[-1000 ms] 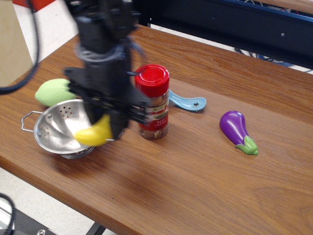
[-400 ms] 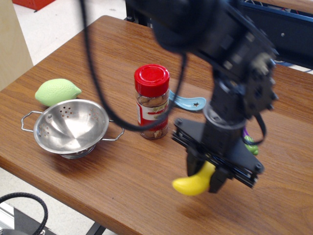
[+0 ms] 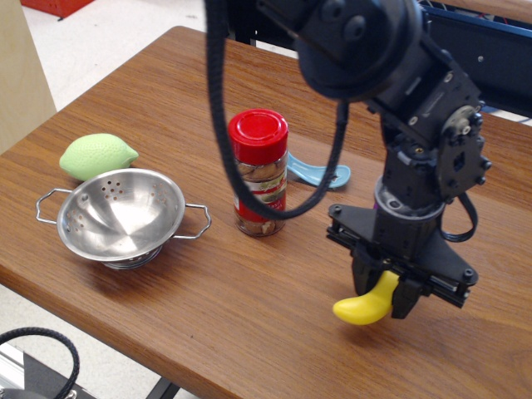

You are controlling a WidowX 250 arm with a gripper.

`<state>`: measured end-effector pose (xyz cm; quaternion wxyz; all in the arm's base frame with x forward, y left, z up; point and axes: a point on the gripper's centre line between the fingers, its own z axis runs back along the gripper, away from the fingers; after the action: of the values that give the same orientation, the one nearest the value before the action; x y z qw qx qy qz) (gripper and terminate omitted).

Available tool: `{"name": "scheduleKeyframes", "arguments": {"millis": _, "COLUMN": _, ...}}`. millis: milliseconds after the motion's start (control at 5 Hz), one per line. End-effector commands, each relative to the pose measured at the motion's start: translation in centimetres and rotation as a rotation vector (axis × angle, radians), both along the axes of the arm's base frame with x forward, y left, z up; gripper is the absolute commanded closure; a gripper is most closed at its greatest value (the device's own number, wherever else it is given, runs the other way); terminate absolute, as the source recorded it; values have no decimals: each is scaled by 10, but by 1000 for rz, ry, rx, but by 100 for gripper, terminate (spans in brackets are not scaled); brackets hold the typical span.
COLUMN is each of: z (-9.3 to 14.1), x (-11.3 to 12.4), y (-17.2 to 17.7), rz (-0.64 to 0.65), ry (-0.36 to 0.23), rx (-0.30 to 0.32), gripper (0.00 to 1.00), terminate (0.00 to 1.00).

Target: Take banana out of colander

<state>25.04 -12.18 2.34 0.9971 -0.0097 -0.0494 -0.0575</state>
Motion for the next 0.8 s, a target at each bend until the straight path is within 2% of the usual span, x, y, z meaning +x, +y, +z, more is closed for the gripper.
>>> {"name": "scheduleKeyframes", "arguments": {"millis": 0, "z": 6, "x": 14, "y": 11, "rz": 54, "ry": -8, "rx": -10, "gripper": 0, "terminate": 0}}
{"name": "scheduleKeyframes", "arguments": {"millis": 200, "z": 13, "x": 11, "y": 13, "rz": 66, "ry": 0, "rx": -3, "gripper": 0, "terminate": 0}}
{"name": "scheduleKeyframes", "arguments": {"millis": 400, "z": 33, "x": 10, "y": 14, "rz": 101, "ry": -10, "rx": 2, "gripper": 0, "terminate": 0}}
{"name": "scheduleKeyframes", "arguments": {"millis": 600, "z": 68, "x": 12, "y": 11, "rz": 120, "ry": -26, "rx": -42, "gripper": 0, "terminate": 0}}
